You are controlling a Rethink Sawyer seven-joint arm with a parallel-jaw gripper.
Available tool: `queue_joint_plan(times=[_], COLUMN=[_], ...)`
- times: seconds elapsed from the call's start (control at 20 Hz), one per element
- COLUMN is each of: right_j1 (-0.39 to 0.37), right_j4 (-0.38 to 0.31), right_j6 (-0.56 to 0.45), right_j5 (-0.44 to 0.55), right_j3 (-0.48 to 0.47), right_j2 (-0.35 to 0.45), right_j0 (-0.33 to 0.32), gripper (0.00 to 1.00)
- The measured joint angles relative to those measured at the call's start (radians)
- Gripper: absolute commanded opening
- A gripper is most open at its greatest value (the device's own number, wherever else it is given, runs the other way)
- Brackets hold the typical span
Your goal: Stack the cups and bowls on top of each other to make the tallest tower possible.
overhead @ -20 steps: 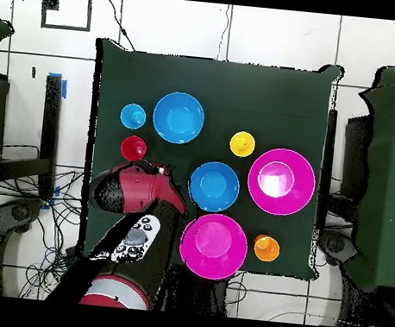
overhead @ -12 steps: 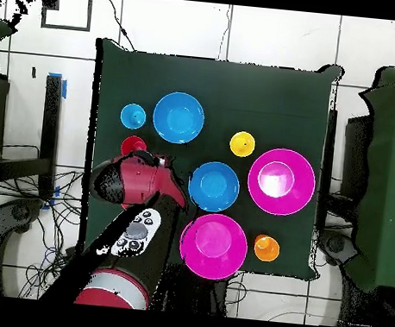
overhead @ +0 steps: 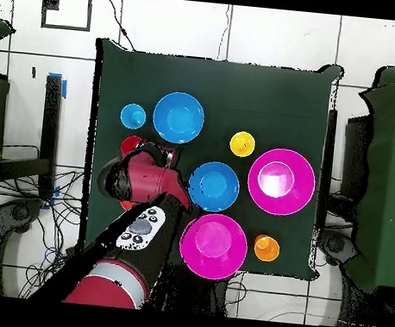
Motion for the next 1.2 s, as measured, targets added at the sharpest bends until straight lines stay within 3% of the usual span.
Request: queue_joint_plan(times=[0.65,1.2], right_j1=[0.082,0.15], right_j4=[0.097,0.124], right_j6=[0.087,0.146], right_j5=[-0.147,-0.225], right_j3=[0.0,0.0], right_j2=[-0.038,-0.038], right_j0=[0.009,0.004], gripper=[1.0,1.0])
